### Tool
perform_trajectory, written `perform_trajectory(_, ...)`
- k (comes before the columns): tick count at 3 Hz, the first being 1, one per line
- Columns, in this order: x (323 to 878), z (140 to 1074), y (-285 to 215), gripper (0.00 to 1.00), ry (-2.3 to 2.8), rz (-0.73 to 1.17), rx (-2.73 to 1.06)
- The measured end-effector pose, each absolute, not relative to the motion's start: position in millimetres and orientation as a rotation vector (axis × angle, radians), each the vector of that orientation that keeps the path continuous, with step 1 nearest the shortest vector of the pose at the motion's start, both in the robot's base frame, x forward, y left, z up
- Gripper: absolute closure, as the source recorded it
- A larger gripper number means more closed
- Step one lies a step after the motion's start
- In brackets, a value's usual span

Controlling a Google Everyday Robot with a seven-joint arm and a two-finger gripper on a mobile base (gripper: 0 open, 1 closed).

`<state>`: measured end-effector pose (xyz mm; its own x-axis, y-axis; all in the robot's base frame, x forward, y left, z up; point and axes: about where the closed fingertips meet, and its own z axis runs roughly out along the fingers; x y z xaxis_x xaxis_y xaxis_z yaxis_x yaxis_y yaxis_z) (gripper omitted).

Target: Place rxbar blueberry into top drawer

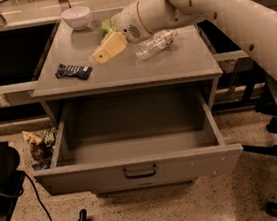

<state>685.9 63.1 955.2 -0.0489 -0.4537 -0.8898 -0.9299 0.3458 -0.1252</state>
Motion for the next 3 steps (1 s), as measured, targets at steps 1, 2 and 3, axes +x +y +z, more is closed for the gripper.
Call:
perform_trajectory(1, 693, 949, 72, 0.00, 1.663, 0.622, -1.231)
perform_trajectory(2, 715, 930, 92, 0.00, 1.674, 0.642, -1.169)
perform_trajectory(3, 735, 908, 120, 0.00, 1.684, 0.694, -1.127)
